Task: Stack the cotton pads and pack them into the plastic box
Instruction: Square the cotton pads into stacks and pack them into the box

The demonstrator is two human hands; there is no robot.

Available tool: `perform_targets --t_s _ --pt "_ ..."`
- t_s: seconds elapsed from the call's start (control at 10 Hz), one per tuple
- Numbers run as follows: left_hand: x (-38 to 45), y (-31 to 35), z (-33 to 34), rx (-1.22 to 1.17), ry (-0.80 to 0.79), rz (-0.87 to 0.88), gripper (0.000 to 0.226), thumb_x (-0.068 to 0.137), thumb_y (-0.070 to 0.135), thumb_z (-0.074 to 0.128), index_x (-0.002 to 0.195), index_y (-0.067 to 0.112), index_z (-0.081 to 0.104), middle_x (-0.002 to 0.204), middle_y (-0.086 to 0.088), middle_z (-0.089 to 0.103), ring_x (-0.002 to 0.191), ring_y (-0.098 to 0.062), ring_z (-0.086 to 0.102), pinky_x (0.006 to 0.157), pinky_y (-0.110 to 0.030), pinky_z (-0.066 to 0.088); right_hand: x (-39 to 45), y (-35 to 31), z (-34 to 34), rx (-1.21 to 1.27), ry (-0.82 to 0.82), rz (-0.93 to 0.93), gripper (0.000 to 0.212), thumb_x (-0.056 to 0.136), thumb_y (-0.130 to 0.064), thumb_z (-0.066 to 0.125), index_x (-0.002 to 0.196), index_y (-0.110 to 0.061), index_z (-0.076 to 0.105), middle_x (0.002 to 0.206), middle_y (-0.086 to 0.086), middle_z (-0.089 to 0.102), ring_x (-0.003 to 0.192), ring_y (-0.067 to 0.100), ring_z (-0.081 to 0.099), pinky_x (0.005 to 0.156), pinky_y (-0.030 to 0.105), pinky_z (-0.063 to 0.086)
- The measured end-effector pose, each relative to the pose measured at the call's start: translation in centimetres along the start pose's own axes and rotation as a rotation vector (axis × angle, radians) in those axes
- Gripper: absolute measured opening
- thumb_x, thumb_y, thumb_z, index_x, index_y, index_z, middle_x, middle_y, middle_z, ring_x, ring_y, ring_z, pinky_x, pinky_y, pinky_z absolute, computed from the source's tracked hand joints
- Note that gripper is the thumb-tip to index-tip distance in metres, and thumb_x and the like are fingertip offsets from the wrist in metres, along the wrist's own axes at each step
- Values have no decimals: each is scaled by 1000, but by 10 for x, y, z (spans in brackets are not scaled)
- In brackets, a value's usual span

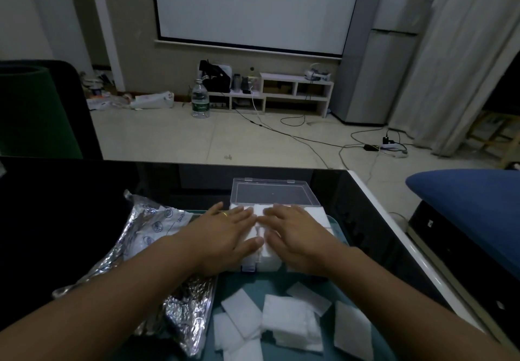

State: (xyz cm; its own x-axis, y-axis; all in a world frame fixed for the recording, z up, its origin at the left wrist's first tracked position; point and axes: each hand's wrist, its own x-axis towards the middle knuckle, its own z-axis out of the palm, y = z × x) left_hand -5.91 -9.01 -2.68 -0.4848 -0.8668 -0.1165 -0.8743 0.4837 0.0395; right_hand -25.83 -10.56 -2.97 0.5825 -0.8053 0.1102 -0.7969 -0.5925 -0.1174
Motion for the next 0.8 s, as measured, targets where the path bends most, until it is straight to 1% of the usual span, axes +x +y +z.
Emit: perform_targets --t_s 0.1,0.2,0.3,0.4,0.5,0.6,0.7,0.8 --pt "-1 -8 3 23 -5 -14 77 93 67 7 157 24 4 164 5 5 149 -5 1 120 -35 -8 2 4 1 -2 -36 33 46 103 -39 28 145 -24 41 150 -2 40 138 11 29 119 34 12" --pt "-1 -10 4 1 2 -19 86 85 71 -1 157 24 8 164 6 8 149 -5 3 121 -34 -4 1 3 0 19 -46 29 45 103 -40 28 144 -25 41 150 -3 39 141 10 26 118 34 9" --pt "-3 -5 -2 -193 100 -44 78 91 67 11 155 24 21 161 5 24 147 -10 20 121 -33 12 0 4 -5 183 67 65 40 104 -35 34 139 -23 48 142 -4 47 136 11 33 110 26 19" --pt "5 -7 -17 -611 349 -185 51 103 47 29 147 22 40 145 3 47 134 -16 42 109 -35 34 4 13 -17 452 354 241 33 103 -31 39 130 -21 54 127 -4 55 118 11 49 101 29 38" --pt "22 -13 -34 -929 473 -357 26 106 28 36 117 20 58 110 2 53 108 -15 47 87 -28 36 12 42 -30 571 483 493 32 102 -26 41 127 -16 56 117 0 59 103 14 54 88 33 46" --pt "43 -23 -36 -1050 402 -545 19 100 9 43 87 18 54 89 -6 51 90 -19 46 74 -30 38 14 73 -31 687 413 792 25 97 -17 45 113 -7 63 104 14 63 80 20 55 68 29 43" --pt "64 -38 -18 -1128 300 -709 10 93 4 49 93 0 58 85 -14 56 82 -25 53 74 -37 51 15 86 -28 929 272 984 22 98 -6 43 106 5 60 89 22 60 71 23 54 54 28 46" --pt "74 -44 -10 -1199 282 -757 10 88 0 53 96 -4 58 86 -18 60 79 -28 56 71 -36 53 19 83 -30 982 116 1011 19 100 -3 40 104 8 55 81 11 58 65 16 55 47 17 46"
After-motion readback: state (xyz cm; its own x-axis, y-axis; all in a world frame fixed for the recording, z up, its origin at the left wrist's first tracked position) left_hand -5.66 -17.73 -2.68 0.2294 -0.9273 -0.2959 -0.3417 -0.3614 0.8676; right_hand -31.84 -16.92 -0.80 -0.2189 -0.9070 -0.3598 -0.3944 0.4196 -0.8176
